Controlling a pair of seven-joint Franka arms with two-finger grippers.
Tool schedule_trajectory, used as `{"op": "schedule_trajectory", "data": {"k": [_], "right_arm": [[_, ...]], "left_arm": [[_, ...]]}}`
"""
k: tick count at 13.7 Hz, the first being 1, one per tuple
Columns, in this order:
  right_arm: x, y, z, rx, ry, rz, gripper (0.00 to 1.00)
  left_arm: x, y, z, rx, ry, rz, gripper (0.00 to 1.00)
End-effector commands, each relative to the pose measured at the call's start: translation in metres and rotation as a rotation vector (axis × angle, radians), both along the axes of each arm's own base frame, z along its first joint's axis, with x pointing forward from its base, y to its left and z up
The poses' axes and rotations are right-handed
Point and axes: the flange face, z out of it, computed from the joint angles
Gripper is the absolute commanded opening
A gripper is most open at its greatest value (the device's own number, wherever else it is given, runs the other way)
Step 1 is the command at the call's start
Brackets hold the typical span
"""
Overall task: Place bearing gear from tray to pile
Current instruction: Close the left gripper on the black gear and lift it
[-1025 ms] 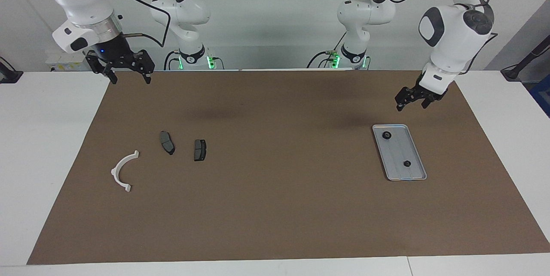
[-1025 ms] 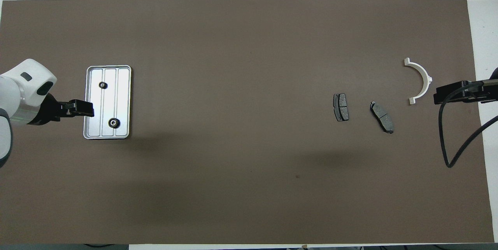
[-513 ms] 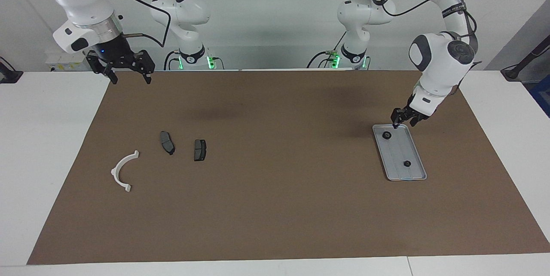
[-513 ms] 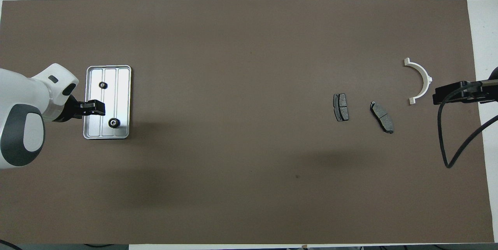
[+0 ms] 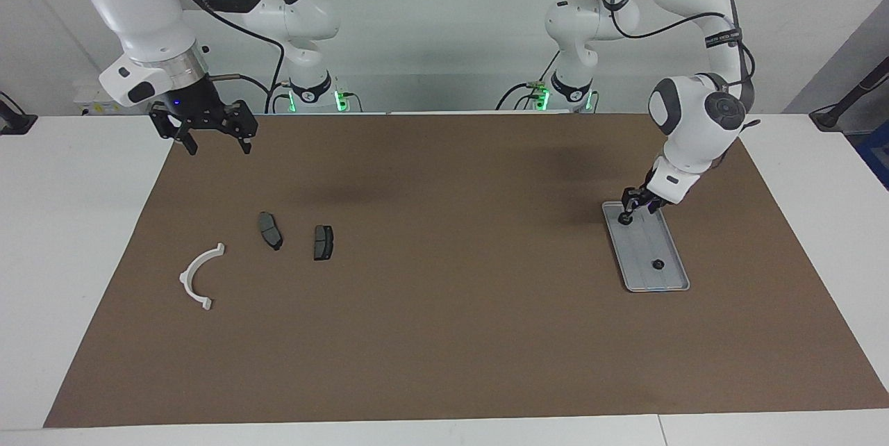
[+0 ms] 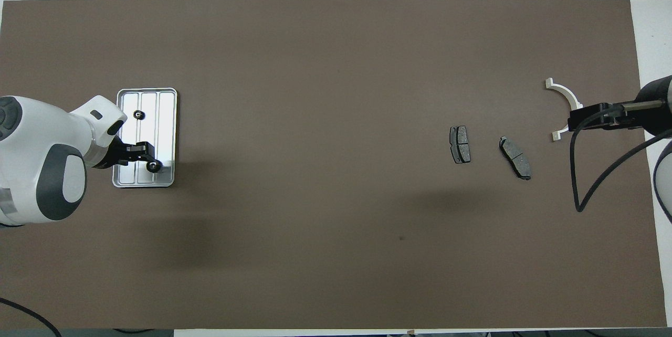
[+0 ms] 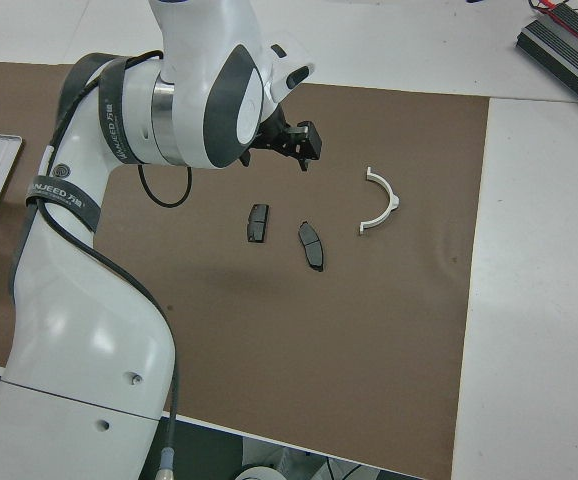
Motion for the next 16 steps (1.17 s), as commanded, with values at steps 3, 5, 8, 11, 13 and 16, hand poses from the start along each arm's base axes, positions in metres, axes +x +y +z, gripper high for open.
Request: {"op": "schedule_trajectory", "data": {"k": [3,5,8,11,13,16], "right_arm": [[0.001,-0.006,-0.001,0.007,-0.039,0.023,1.00],[0.001,-0.002,-0.005,0.007,-0.035,0.026,1.00],[-0.002,-0.001,-0.009,0.007,-0.028,0.029,1.00],[-0.005,0.000,-0.015,0.007,-0.029,0.032,1.00],[-0.005,-0.001,-0.015,0.006,-0.031,0.037,1.00],[-0.003,-0.002,-0.017,0.006,-0.026,0.040,1.00]], "left_arm": [[0.001,-0.001,-0.024,0.014,-0.010,-0.006,0.65],[-0.001,-0.003,-0.029,0.015,-0.007,-0.005,0.65],[-0.007,-0.003,-0.042,0.016,-0.002,0.014,0.65],[-0.008,-0.018,-0.042,0.018,-0.002,0.026,0.65],[-0.008,-0.022,-0.042,0.018,-0.001,0.026,0.65],[-0.010,-0.020,-0.043,0.018,0.004,0.023,0.65]]}}
